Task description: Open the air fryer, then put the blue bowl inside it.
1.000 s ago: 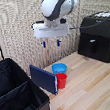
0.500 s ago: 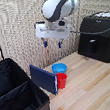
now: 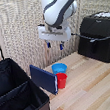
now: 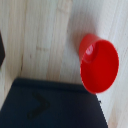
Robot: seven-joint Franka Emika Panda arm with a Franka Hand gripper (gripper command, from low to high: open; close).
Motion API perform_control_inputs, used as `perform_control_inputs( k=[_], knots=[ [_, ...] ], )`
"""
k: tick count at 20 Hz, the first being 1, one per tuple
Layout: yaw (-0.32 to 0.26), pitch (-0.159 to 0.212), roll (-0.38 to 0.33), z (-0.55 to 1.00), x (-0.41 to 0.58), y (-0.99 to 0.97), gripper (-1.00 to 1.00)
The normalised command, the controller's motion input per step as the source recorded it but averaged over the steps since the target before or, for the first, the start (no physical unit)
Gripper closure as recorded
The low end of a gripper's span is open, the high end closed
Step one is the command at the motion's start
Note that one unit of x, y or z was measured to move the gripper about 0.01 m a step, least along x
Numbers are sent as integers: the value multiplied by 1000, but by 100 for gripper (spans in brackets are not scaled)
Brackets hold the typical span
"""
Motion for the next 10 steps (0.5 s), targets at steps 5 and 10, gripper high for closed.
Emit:
perform_control_inputs(
  k=[5,10],
  knots=[
    [-12,-58,-375,-132,0,0,-100],
    [0,-79,-375,-111,0,-91,-100]
  ],
)
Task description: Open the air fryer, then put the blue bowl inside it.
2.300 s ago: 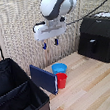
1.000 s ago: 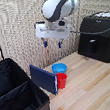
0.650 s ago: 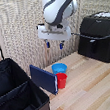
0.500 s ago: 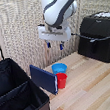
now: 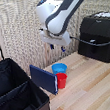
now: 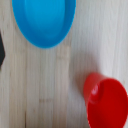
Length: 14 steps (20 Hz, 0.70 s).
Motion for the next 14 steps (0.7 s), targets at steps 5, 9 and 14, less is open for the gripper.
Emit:
perform_control_inputs(
  k=[5,9,14],
  knots=[
    [0,-103,-327,-162,-1,-251,-100],
    [2,-86,-256,-223,-8,-397,-100],
    [25,-70,-167,-269,-57,-490,-100]
  ],
)
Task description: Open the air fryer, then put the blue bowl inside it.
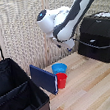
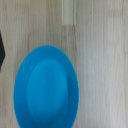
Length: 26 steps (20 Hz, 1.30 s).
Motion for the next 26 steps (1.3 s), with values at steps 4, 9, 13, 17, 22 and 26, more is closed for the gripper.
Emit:
perform_control_inputs(
  k=[4,9,13,17,22,26],
  knots=[
    [56,-53,-123,-271,-113,-529,-100],
    [94,-51,-111,-281,-160,-551,-100],
    [113,-67,-106,-269,-161,-574,-100],
    [122,-78,-123,-224,-156,-607,-100],
    [143,-84,-195,-195,-165,-570,-100],
    [138,-54,-210,-208,-154,-560,-100]
  ],
)
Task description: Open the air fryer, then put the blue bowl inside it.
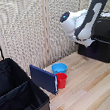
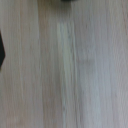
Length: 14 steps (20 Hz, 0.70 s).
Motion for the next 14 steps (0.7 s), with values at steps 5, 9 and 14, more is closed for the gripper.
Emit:
perform_control_inputs(
  k=[5,9,14],
  knots=[
    [132,-10,-202,-184,-154,-541,-100],
    [114,42,-162,-187,-211,-498,-100],
    [111,109,-133,-229,-132,-441,-100]
  ],
)
